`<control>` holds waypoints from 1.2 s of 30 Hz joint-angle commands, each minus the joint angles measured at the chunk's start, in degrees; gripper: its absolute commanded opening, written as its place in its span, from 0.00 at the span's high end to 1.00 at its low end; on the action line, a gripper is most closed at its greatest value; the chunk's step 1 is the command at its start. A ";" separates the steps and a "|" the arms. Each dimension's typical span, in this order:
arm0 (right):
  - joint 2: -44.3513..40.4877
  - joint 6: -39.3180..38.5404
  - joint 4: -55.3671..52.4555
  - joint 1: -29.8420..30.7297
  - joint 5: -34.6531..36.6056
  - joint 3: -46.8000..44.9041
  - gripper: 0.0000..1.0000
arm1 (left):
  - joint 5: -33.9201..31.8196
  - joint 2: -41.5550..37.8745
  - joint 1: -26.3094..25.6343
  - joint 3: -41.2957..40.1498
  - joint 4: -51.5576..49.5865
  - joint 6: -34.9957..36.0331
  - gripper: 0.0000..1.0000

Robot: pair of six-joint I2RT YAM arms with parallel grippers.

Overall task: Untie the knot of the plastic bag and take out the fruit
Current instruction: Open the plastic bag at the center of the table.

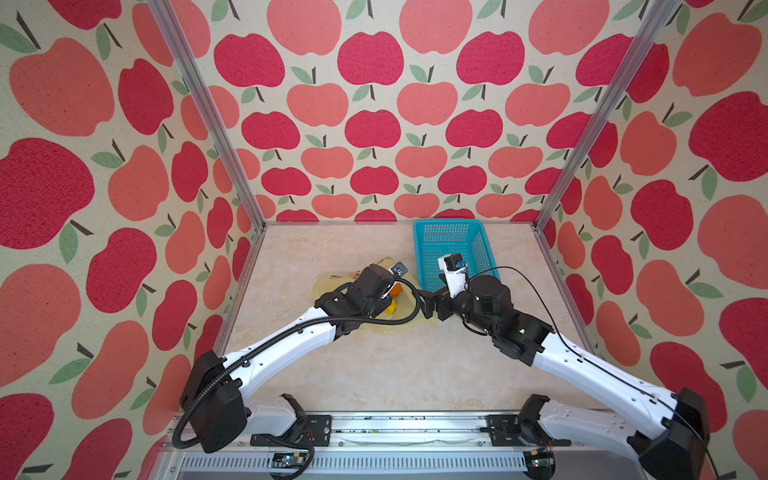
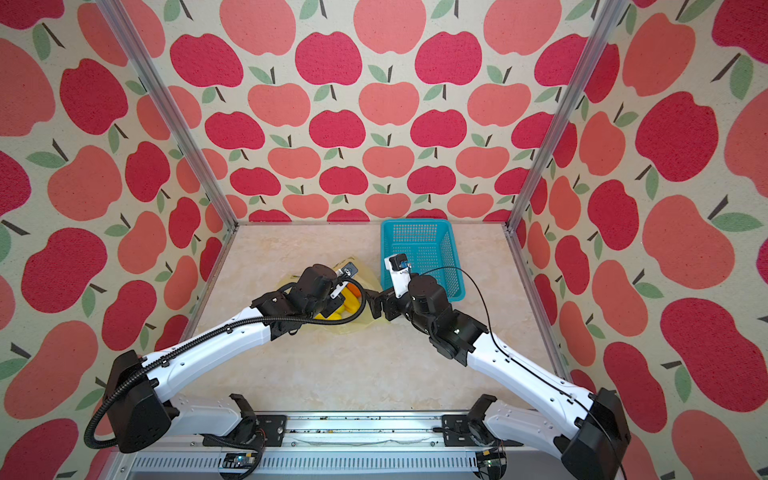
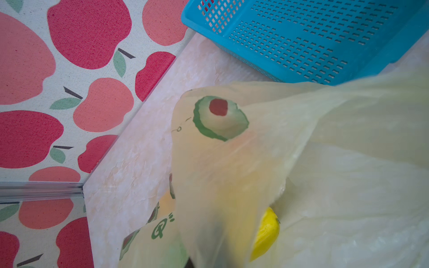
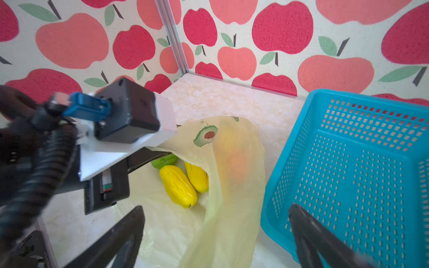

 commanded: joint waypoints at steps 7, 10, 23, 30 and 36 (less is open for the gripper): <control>-2.67 -2.11 -1.06 4.01 2.29 -5.97 0.01 | 1.17 -1.23 0.89 0.08 0.85 -0.40 0.98; 0.69 -1.39 -1.72 4.02 5.66 -4.67 0.19 | 1.21 -1.37 0.98 0.90 0.68 0.19 0.87; -4.17 -2.03 3.13 4.97 8.37 -8.98 1.00 | -10.93 -12.92 1.33 0.81 -5.40 -1.65 0.20; -6.43 -2.33 5.54 5.05 5.38 -12.13 1.00 | -17.02 -20.01 1.80 -2.73 -7.40 -5.49 0.10; -5.94 -2.13 5.30 5.50 3.80 -11.88 1.00 | -19.51 -24.51 0.95 -1.03 -4.99 -3.65 0.01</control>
